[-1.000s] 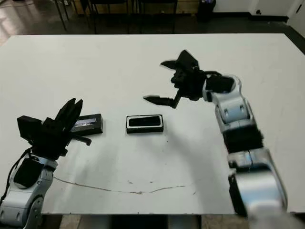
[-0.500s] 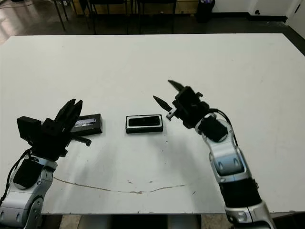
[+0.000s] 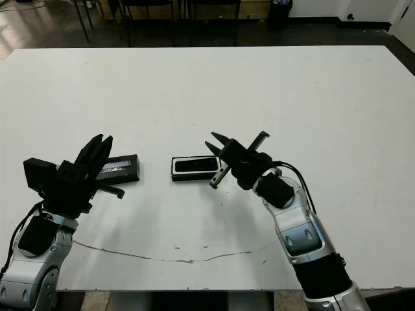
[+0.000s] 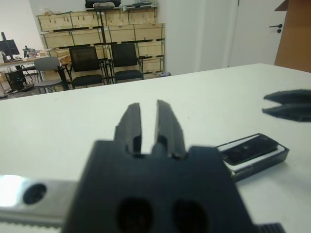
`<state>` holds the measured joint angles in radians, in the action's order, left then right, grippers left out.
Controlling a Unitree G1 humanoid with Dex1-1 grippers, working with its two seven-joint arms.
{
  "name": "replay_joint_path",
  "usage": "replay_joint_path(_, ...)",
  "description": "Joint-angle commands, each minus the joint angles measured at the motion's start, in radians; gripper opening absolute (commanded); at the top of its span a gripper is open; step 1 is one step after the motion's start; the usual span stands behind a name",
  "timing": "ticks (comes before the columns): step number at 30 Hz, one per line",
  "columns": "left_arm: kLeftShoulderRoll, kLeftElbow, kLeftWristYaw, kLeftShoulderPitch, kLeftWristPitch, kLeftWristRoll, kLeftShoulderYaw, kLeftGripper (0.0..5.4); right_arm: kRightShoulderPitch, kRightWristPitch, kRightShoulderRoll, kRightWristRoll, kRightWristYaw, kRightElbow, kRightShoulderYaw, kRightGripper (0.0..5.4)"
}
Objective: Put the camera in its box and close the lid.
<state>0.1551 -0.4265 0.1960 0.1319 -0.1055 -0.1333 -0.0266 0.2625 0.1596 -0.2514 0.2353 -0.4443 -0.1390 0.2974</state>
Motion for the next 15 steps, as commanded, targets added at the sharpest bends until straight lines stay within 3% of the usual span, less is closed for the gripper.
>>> replay_joint_path(1,0.007,0.01,0.003,0.016,-0.012,0.003,0.0,0.0,0.005,0.027,0.005,0.002,-0.002,0.055,0.016,0.03)
replay_joint_path(15,0.007,0.008,0.0,0.012,-0.017,0.005,0.002,0.0,-0.002,0.028,-0.035,0.021,-0.069,0.155,0.076,0.03)
